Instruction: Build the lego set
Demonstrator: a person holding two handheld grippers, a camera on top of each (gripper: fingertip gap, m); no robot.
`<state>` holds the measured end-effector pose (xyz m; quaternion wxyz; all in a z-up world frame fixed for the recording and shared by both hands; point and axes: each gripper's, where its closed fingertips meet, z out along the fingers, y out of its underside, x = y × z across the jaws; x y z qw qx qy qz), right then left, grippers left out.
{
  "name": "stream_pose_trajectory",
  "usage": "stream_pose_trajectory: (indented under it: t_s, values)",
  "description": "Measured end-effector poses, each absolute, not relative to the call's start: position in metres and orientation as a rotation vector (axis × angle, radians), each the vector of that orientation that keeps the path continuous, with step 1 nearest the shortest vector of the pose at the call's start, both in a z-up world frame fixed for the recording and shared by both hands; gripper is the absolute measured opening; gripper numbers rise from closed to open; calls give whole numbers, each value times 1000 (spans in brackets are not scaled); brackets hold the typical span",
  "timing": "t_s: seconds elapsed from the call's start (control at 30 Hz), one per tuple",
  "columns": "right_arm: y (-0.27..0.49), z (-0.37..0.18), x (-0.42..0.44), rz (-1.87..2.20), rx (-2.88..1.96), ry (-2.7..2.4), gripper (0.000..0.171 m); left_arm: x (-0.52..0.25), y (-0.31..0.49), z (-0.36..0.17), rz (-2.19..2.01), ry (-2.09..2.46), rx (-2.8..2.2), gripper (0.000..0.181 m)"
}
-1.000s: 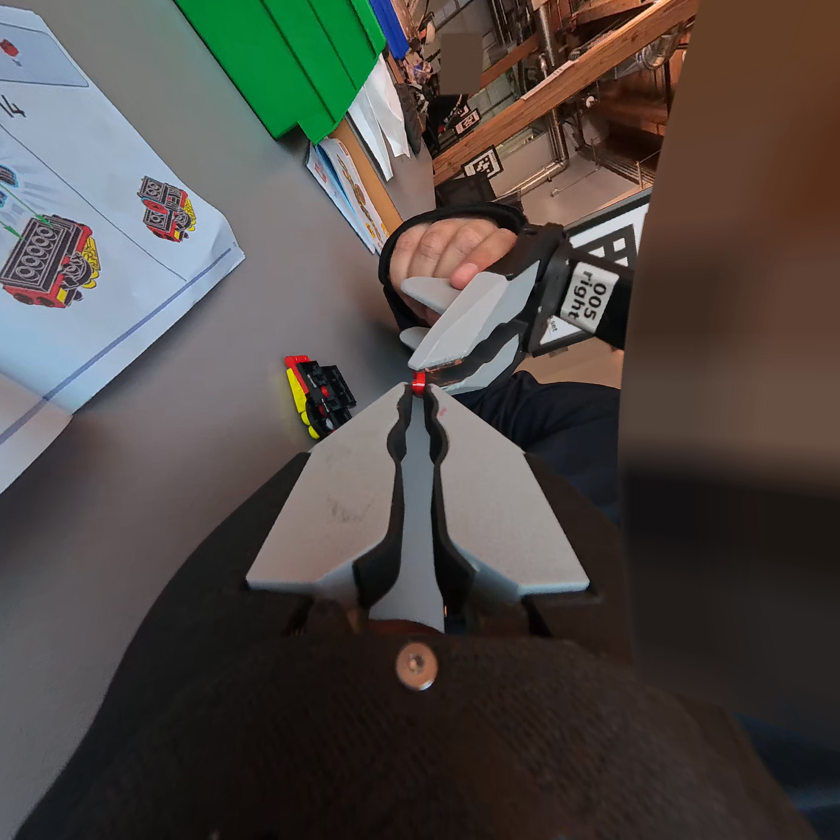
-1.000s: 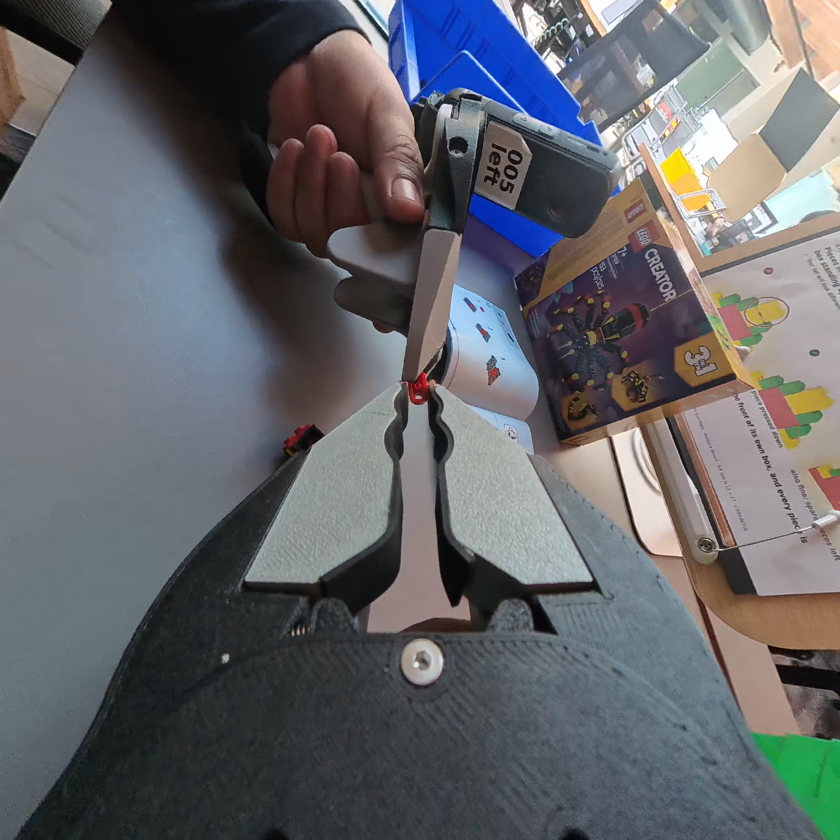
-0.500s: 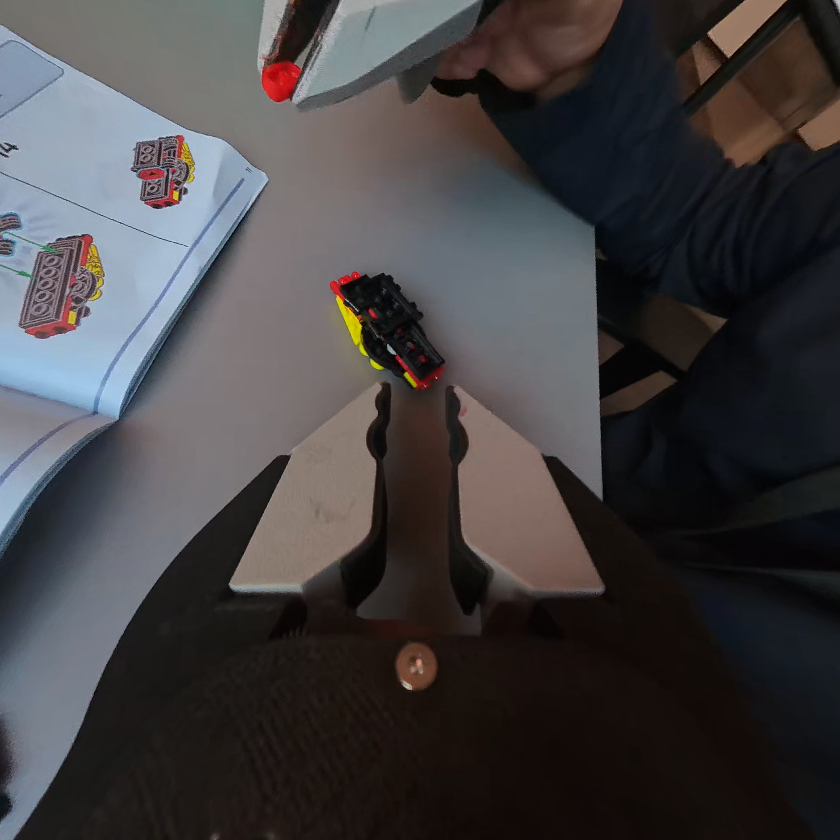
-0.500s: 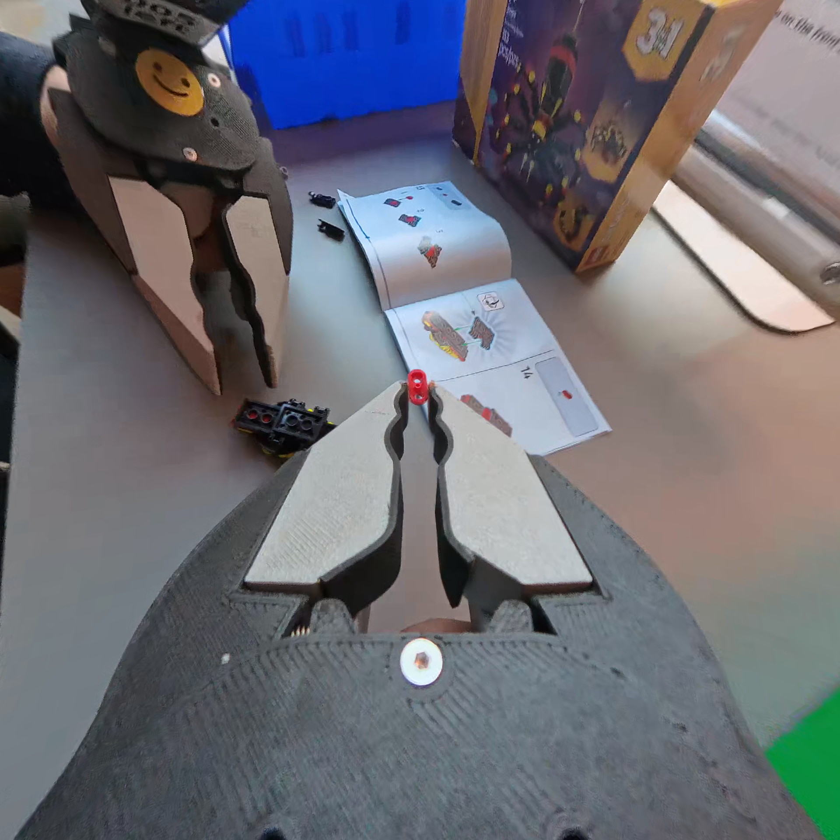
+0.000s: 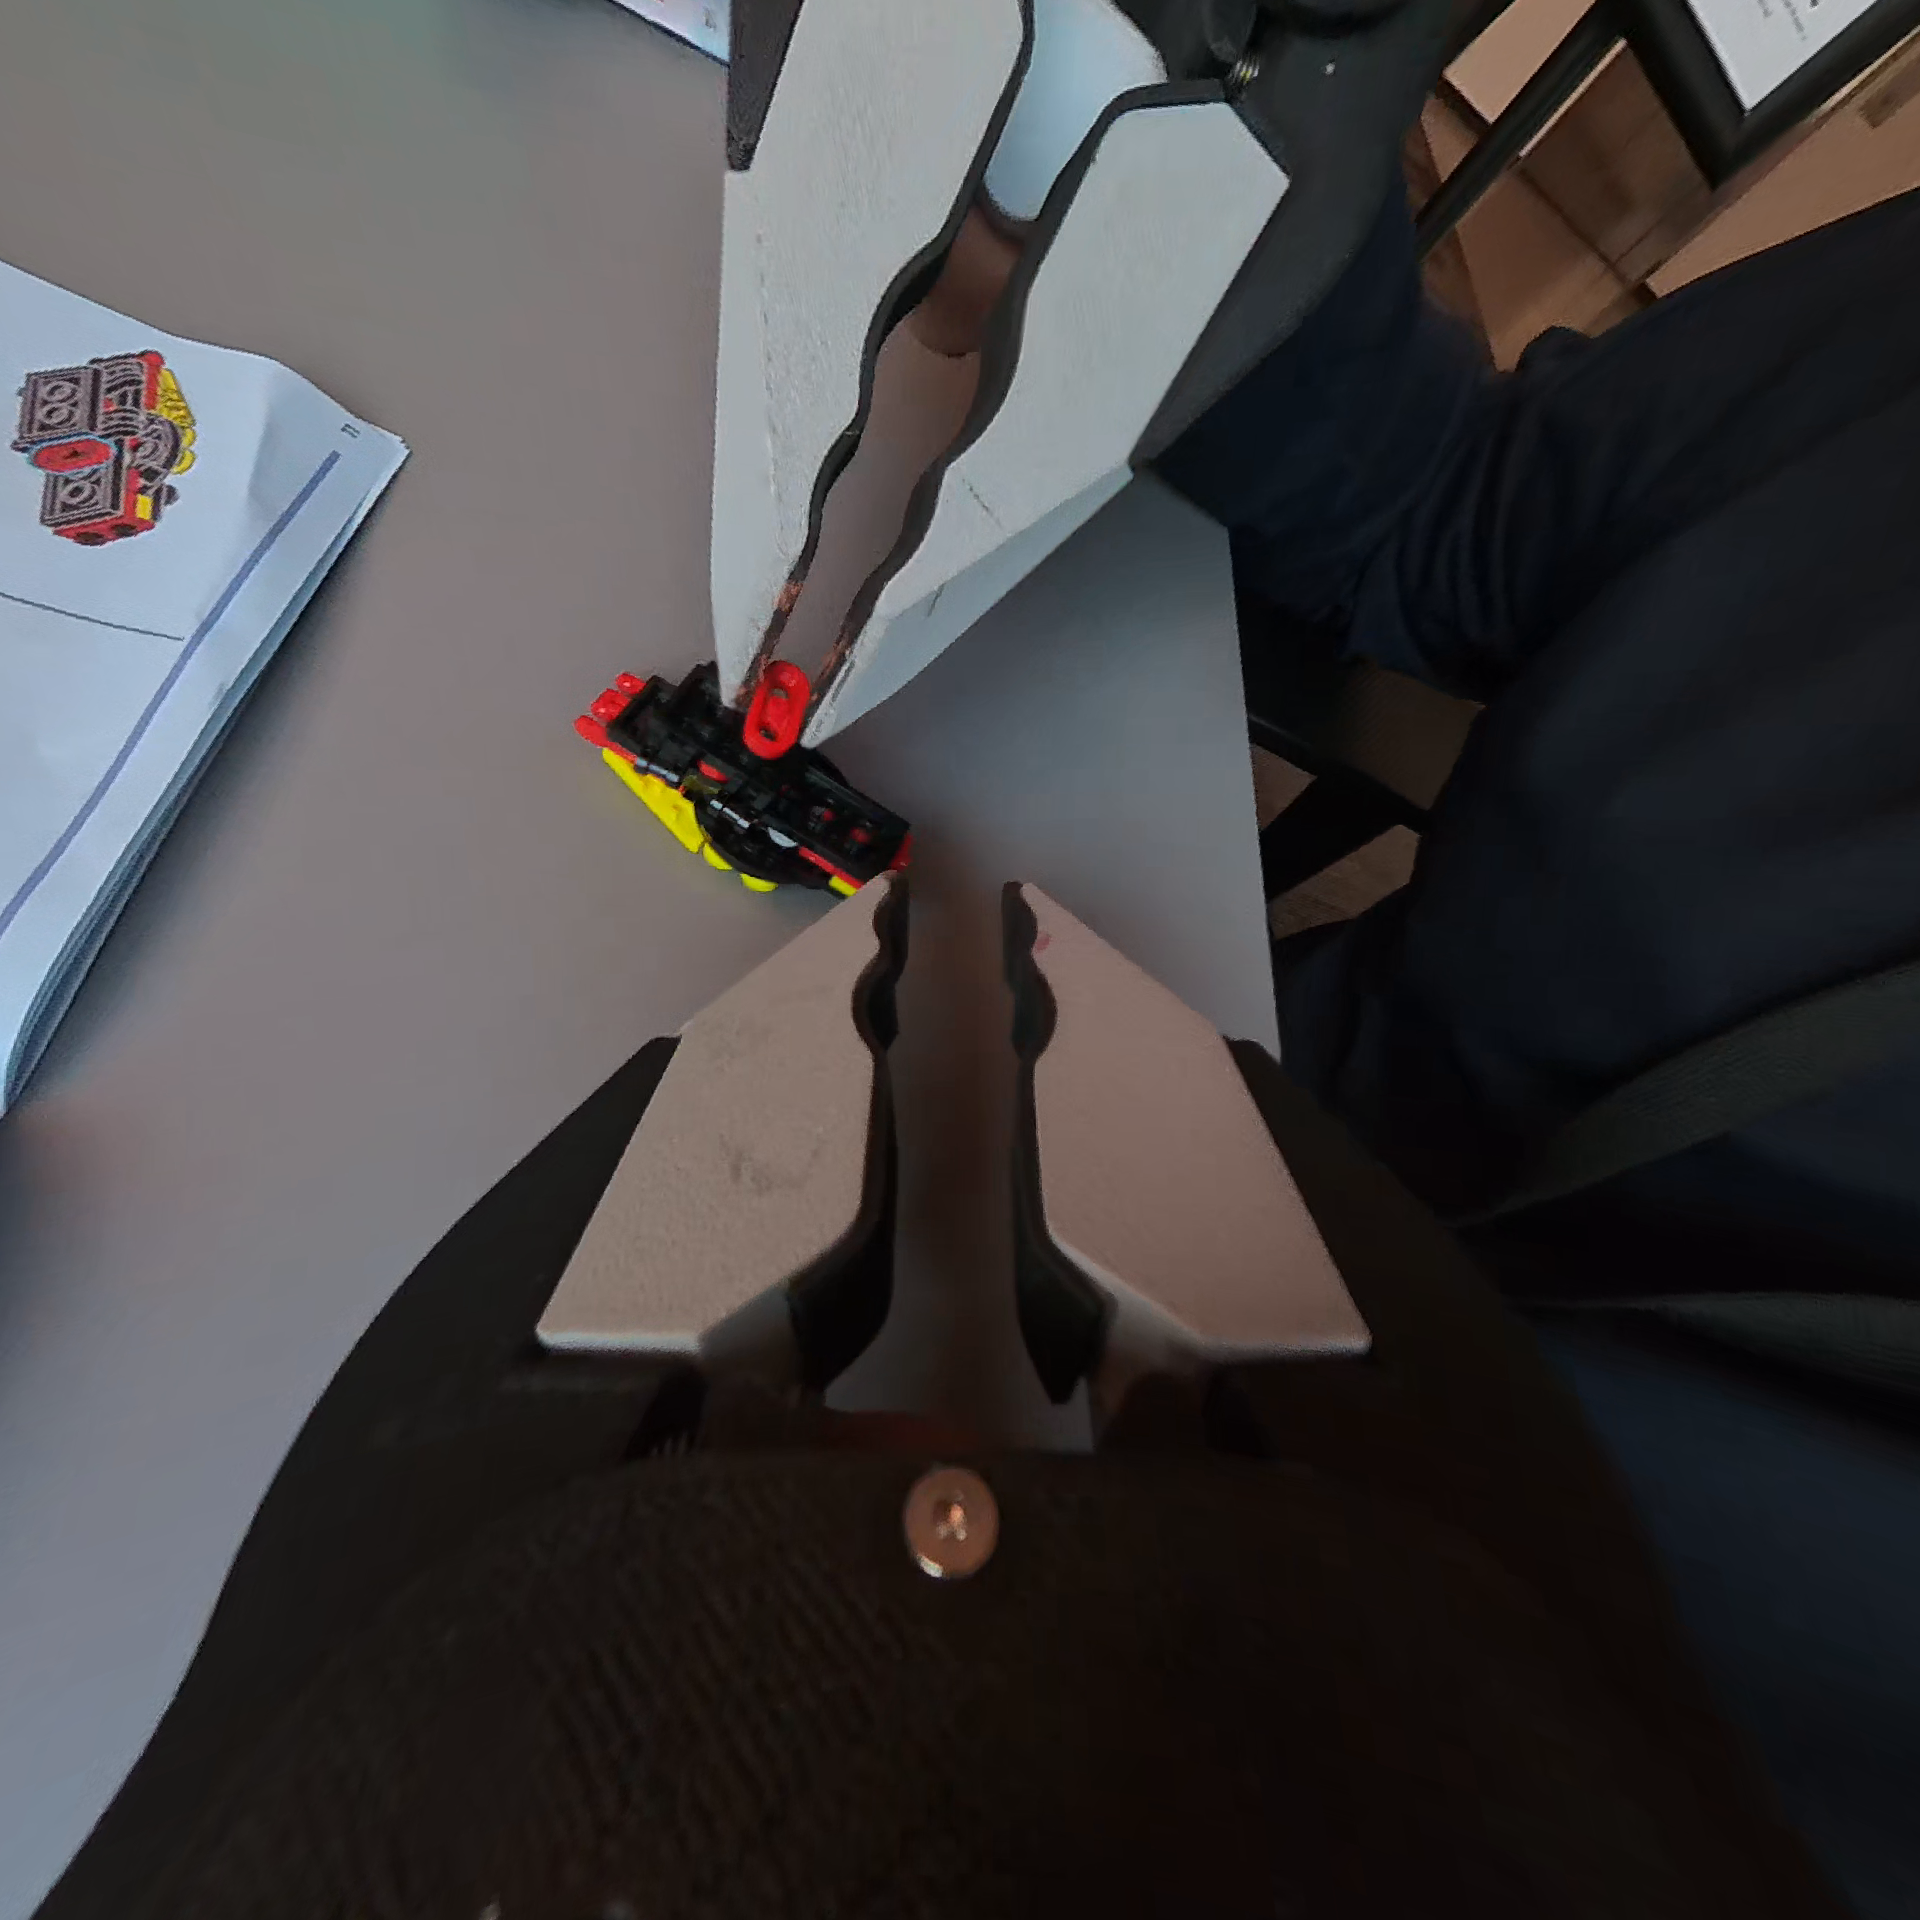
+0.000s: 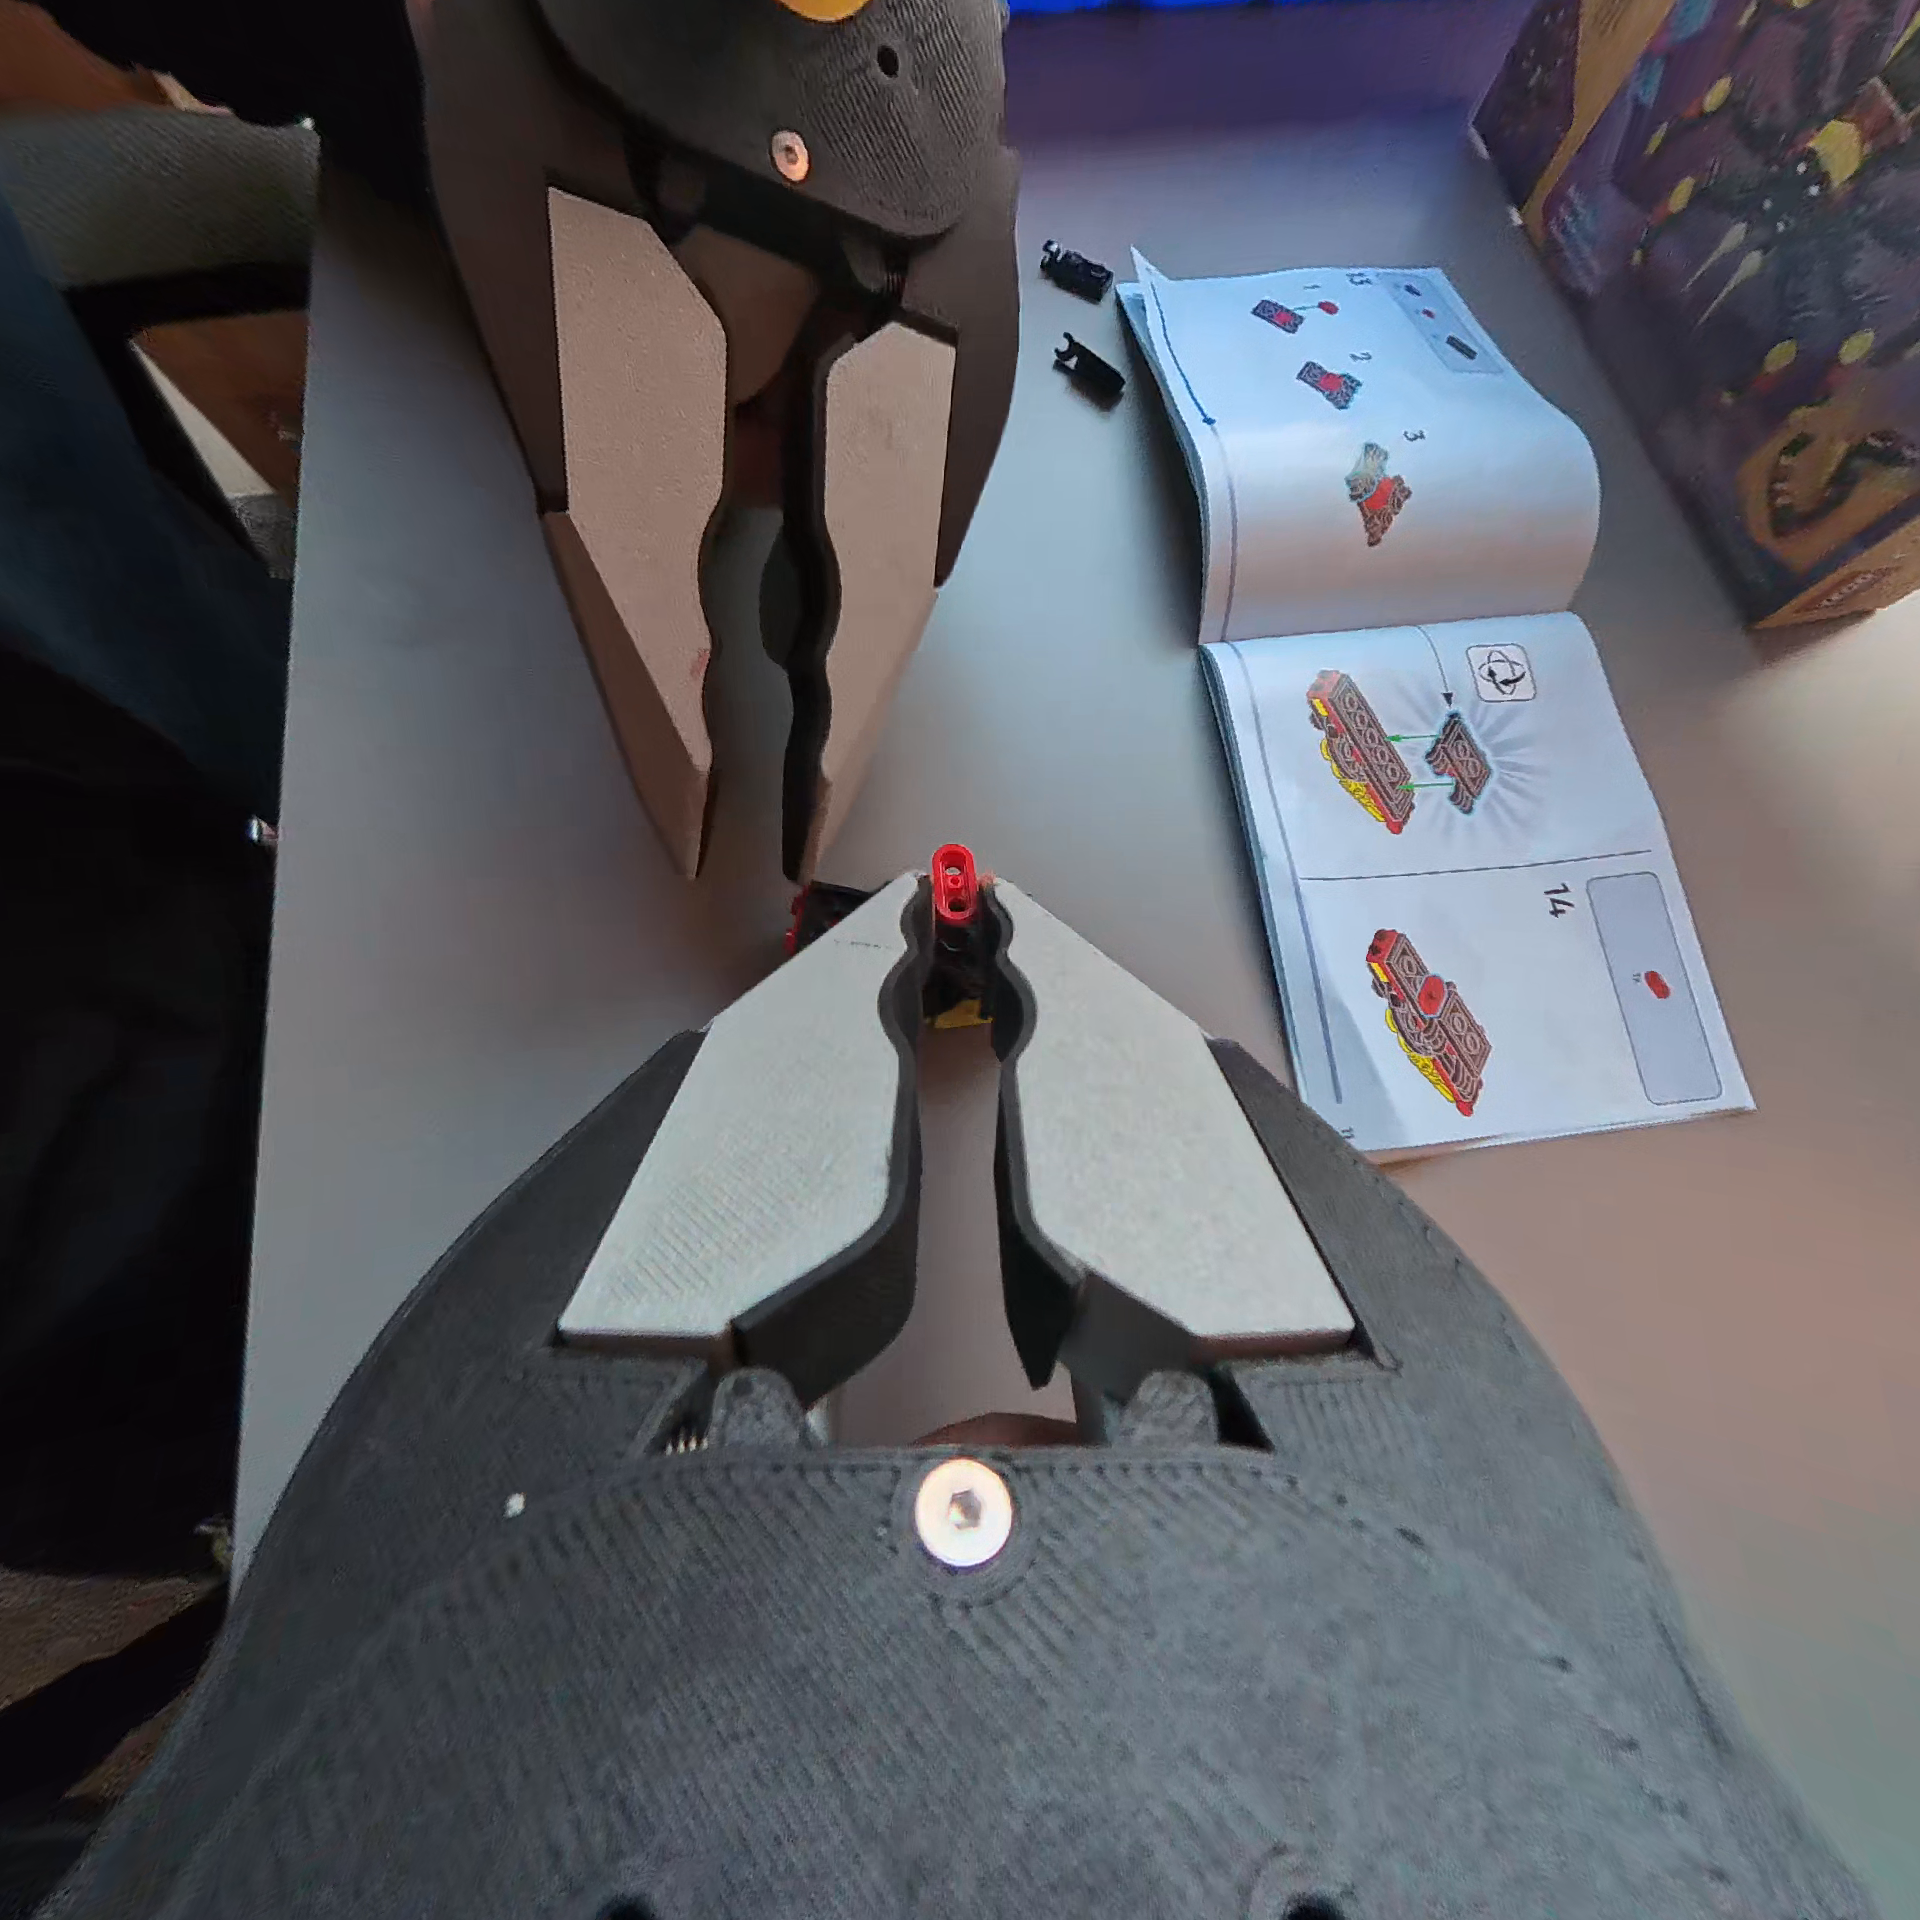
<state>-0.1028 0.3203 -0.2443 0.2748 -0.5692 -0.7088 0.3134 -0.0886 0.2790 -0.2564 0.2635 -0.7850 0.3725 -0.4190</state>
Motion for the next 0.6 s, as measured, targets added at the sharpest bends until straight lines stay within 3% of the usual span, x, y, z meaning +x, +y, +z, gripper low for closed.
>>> stream_pose_trajectory:
  t_s: [0.6]
  values:
    - [317, -247, -84, 795, -1678, -1757, 4, -84, 283, -257, -966, 1069, -2067, 17]
